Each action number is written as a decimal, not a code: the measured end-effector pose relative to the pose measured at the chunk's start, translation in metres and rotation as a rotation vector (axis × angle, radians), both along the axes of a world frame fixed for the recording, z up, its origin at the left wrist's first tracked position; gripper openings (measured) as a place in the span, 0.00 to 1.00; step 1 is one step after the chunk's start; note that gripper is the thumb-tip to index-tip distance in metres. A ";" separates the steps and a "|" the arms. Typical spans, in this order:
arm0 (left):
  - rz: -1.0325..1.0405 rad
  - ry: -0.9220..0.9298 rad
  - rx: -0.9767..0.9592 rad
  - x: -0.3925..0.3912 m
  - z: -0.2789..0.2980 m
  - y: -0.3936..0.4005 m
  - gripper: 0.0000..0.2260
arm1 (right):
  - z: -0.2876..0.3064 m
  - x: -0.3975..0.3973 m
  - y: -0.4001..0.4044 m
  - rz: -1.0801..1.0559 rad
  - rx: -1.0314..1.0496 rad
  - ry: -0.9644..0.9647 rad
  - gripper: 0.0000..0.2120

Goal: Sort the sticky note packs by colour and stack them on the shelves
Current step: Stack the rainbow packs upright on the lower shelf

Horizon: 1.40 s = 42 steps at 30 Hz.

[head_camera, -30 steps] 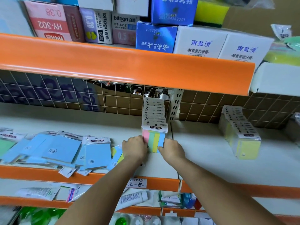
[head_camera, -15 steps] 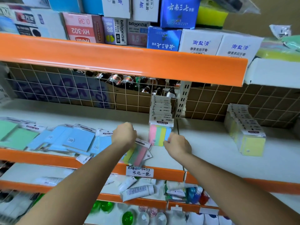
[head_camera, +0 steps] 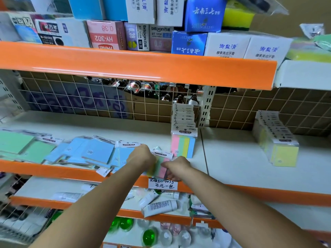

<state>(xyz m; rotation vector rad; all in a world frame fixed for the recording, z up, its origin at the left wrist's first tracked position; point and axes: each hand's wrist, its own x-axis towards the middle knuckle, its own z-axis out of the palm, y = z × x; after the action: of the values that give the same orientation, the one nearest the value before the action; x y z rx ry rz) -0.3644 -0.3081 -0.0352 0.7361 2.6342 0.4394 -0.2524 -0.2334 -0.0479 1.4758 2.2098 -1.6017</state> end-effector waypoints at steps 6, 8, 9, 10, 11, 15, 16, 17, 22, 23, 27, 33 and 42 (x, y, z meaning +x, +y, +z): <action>0.054 -0.230 0.066 0.000 0.006 0.001 0.12 | 0.006 0.008 0.008 0.017 -0.002 0.010 0.07; 0.037 -0.266 0.077 0.003 0.007 0.003 0.13 | 0.010 0.013 0.014 0.023 0.030 0.020 0.06; 0.020 -0.271 0.093 0.004 0.006 0.005 0.14 | 0.012 0.015 0.017 0.014 0.045 0.029 0.09; 0.001 -0.275 0.122 0.006 0.007 0.008 0.15 | 0.013 0.017 0.020 0.001 0.060 0.039 0.11; -0.013 -0.272 0.156 0.009 0.007 0.011 0.14 | 0.014 0.019 0.024 -0.015 0.082 0.047 0.12; -0.028 -0.233 0.247 0.022 0.016 0.028 0.13 | 0.022 0.023 0.041 -0.064 0.186 0.064 0.14; -0.033 -0.234 0.281 0.024 0.017 0.032 0.13 | 0.025 0.024 0.046 -0.059 0.226 0.055 0.14; -0.042 -0.242 0.321 0.026 0.017 0.036 0.14 | 0.028 0.025 0.050 -0.050 0.264 0.044 0.14; -0.134 -0.236 0.466 0.033 0.013 0.052 0.10 | 0.032 0.036 0.072 -0.088 0.369 0.053 0.14; -0.147 -0.234 0.486 0.035 0.011 0.055 0.09 | 0.030 0.037 0.076 -0.094 0.385 0.057 0.14; -0.165 -0.194 0.508 0.039 0.005 0.064 0.07 | 0.023 0.041 0.086 -0.094 0.456 0.041 0.15; -0.136 -0.218 0.468 0.034 -0.007 0.068 0.03 | 0.007 0.036 0.090 -0.118 0.491 -0.011 0.16; -0.120 -0.136 0.455 0.022 -0.016 0.068 0.05 | -0.007 0.018 0.088 -0.128 0.481 -0.001 0.16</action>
<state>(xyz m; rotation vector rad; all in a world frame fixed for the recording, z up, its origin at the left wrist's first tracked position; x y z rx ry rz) -0.3422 -0.2402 -0.0509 0.9546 2.3675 1.0338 -0.2341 -0.1454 -0.0550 1.7487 2.6806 -1.1354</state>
